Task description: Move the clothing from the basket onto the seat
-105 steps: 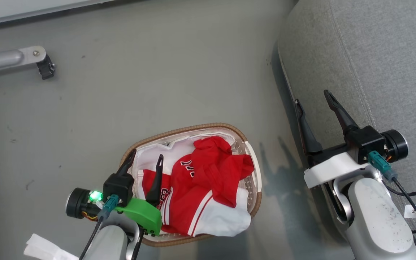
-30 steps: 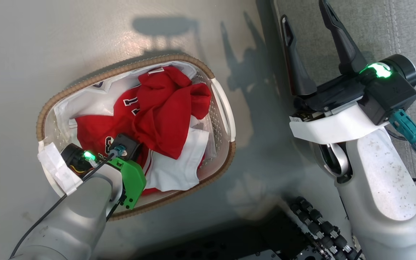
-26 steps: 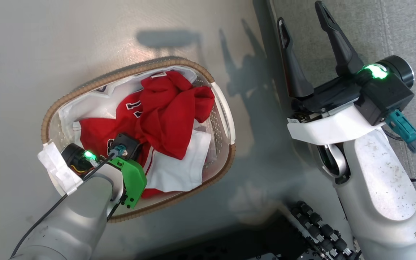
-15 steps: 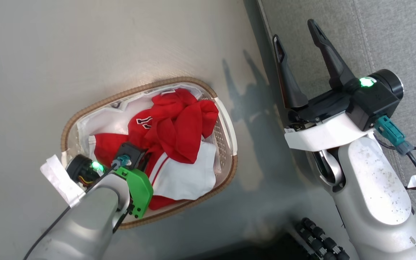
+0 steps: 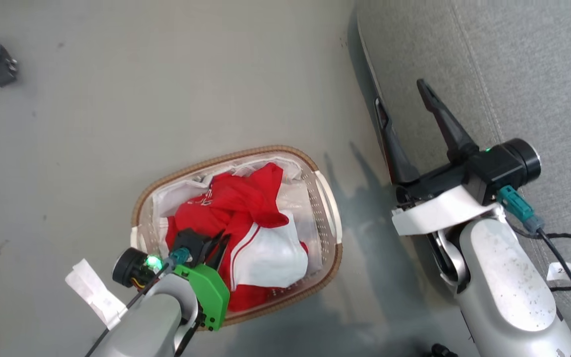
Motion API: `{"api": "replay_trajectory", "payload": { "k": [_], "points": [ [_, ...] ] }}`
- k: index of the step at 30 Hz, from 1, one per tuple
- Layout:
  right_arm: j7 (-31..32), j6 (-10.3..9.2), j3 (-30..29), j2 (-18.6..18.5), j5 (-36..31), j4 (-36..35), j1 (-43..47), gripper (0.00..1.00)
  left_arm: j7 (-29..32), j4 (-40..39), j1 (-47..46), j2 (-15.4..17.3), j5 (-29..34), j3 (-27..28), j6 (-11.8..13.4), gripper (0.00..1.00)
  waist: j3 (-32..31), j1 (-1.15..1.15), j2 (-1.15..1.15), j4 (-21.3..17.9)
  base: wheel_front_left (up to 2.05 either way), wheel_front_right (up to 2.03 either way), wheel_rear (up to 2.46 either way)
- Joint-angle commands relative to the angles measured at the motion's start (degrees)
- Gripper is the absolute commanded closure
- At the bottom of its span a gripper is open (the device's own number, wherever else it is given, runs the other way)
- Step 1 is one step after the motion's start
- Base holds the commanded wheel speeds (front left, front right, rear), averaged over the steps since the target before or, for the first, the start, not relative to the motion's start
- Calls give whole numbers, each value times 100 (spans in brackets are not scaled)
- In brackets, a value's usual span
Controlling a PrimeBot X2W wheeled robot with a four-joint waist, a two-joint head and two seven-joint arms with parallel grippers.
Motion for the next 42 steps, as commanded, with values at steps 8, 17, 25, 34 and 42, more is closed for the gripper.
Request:
{"api": "replay_trajectory", "payload": {
  "k": [8,17,25,34,42],
  "points": [
    [-29,-4,-79,-22,-52,223,511,0,-5,-850,699,-55,690,864,-33,100,-1110,0,0,431,0,0,0],
    [-29,-4,-177,-22,-10,373,937,0,-5,-1717,1217,-198,1262,1571,-51,100,-1697,0,0,501,0,0,0],
    [-29,-4,-206,-21,9,425,1185,0,-5,-2629,1324,-329,1471,1934,-55,100,-2016,0,0,550,0,0,0],
    [-29,-4,-199,-22,51,473,1385,0,-5,-3511,1357,-471,1525,2147,-55,100,-2265,0,0,538,0,0,0],
    [-29,-4,-174,-21,52,526,1502,0,-5,-3934,1255,-505,1574,2189,-56,100,-2364,0,0,508,0,0,0]
  ]
}}
